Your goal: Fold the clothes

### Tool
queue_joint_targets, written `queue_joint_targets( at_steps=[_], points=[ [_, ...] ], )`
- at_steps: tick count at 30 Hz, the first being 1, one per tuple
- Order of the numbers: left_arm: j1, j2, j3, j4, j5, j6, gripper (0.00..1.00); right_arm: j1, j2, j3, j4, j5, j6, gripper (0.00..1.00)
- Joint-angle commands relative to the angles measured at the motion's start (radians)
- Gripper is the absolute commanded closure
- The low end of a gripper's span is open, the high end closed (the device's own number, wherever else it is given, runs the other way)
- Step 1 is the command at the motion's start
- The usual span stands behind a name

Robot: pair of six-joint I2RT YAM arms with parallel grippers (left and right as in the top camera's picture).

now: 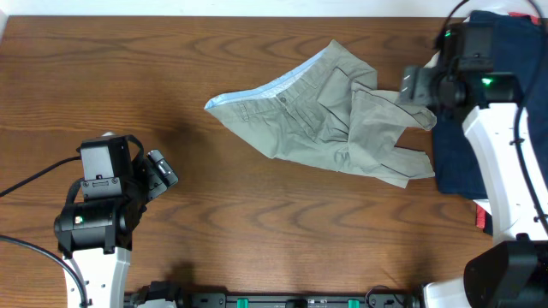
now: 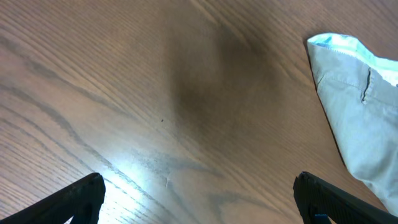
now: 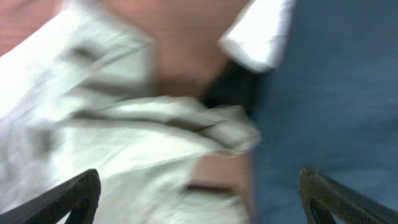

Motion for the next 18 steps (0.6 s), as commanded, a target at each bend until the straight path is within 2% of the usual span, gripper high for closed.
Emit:
queue_joint_targets(
  at_steps=[1,3,6,8,12,14,15,16,17,18],
  points=[
    [0.004,0.0,0.02,-0.002,-0.016,-0.005,0.02,0.059,-0.016,-0.007,-0.069,-0.245,-0.031,0.01],
    [0.004,0.0,0.02,-0.002,-0.016,-0.005,0.02,0.092,-0.016,-0.024,-0.116,-0.244,-0.023,0.01],
    [0.004,0.0,0.02,-0.002,-0.016,-0.005,0.02,0.142,-0.015,-0.078,-0.098,-0.242,-0.012,0.01],
    [0.004,0.0,0.02,-0.002,-0.016,-0.005,0.02,0.183,-0.011,-0.137,-0.039,-0.207,-0.003,0.01],
    [0.004,0.0,0.02,-0.002,-0.016,-0.005,0.02,0.244,0.006,-0.258,0.143,-0.047,0.119,0.01],
    [0.004,0.0,0.02,-0.002,-0.016,-0.005,0.02,0.258,0.015,-0.307,0.229,0.003,0.18,0.05],
    [0.004,0.0,0.02,-0.002,-0.016,-0.005,0.02,0.262,0.021,-0.331,0.277,0.003,0.193,0.09],
    [0.004,0.0,0.02,-0.002,-0.016,-0.005,0.02,0.266,0.03,-0.356,0.327,0.005,0.209,0.17],
    [0.004,0.0,0.02,-0.002,-0.015,-0.005,0.02,0.267,0.038,-0.371,0.361,0.005,0.211,0.32],
    [0.004,0.0,0.02,-0.002,-0.016,-0.005,0.02,0.267,0.045,-0.382,0.389,0.012,0.218,0.55]
  ],
)
